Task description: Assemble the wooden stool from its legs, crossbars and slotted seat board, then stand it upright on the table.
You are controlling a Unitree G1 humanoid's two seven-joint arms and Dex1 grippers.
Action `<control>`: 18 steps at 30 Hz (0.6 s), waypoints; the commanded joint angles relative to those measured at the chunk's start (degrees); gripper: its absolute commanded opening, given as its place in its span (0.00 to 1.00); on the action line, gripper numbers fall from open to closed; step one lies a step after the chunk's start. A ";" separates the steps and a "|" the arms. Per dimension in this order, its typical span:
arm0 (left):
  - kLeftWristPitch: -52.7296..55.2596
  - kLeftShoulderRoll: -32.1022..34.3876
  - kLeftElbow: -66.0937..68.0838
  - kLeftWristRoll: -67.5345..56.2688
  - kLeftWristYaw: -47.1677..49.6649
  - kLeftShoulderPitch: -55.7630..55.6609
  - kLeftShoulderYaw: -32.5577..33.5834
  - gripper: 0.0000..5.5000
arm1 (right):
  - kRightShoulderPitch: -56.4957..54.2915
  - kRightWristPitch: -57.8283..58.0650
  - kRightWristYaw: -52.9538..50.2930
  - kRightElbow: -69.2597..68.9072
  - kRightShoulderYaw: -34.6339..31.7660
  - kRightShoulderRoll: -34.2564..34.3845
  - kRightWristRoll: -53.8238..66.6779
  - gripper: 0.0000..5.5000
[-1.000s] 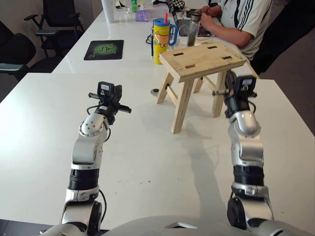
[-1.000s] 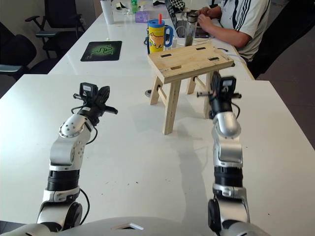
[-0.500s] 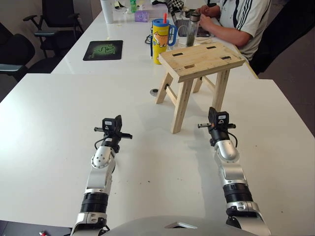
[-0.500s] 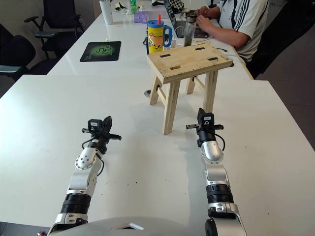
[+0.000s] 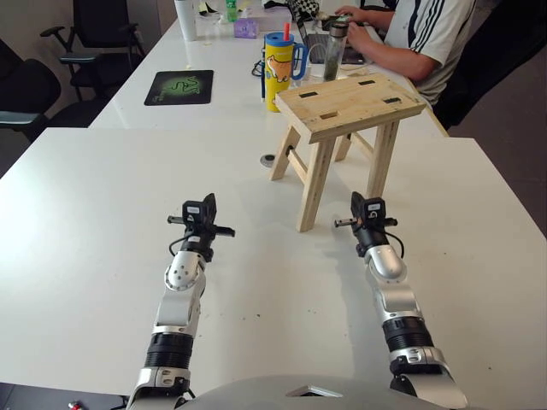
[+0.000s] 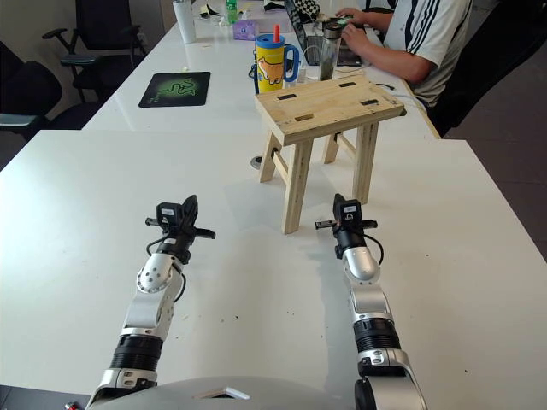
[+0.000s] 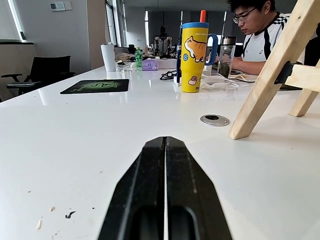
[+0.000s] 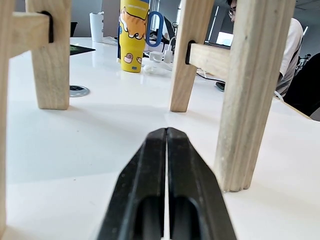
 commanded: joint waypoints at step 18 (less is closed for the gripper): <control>-0.49 -0.45 -2.15 0.40 0.71 0.89 -1.09 0.00 | -0.95 -3.29 0.63 5.13 -2.05 -4.28 0.34 0.00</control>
